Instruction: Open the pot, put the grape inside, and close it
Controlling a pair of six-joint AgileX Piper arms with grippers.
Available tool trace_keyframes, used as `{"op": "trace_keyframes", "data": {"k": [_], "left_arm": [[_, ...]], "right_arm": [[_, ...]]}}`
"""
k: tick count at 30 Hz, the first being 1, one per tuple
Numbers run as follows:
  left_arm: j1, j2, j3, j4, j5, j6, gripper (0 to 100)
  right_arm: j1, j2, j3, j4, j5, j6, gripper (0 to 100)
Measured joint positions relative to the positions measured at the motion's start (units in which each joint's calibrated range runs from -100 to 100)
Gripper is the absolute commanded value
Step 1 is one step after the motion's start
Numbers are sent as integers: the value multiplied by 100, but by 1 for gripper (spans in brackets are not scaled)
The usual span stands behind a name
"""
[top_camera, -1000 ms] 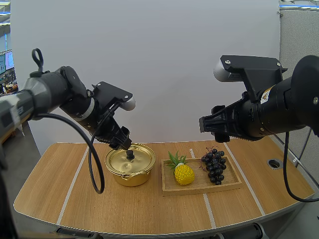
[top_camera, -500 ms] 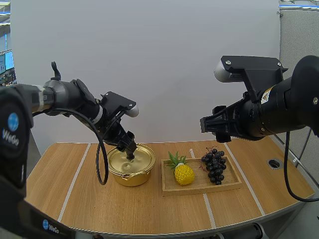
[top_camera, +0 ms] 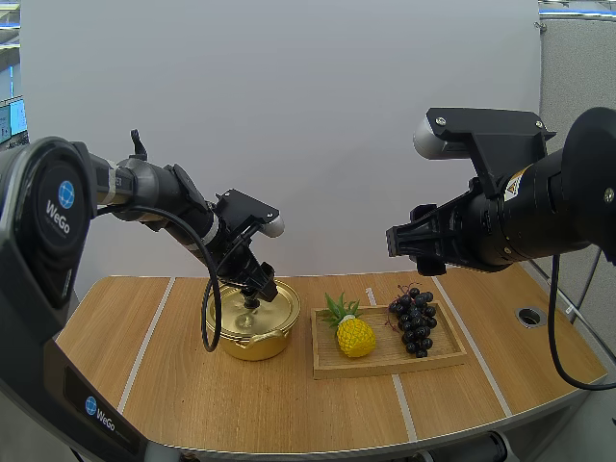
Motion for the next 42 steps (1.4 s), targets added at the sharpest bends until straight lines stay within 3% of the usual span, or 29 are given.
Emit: {"op": "trace_keyframes", "data": {"k": [23, 24, 30, 31, 42], "left_arm": [[-32, 832, -122, 0, -528, 59, 100], [-32, 832, -122, 0, -528, 59, 92], [-32, 832, -122, 0, -528, 59, 4], [-32, 832, -122, 0, -528, 59, 0], [-32, 820, -166, 187, -483, -128, 0]], "right_arm": [[0, 0, 0, 0, 0, 0, 100], [0, 0, 0, 0, 0, 0, 100], [0, 0, 0, 0, 0, 0, 100], [0, 0, 0, 0, 0, 0, 100], [0, 0, 0, 0, 0, 0, 100]]}}
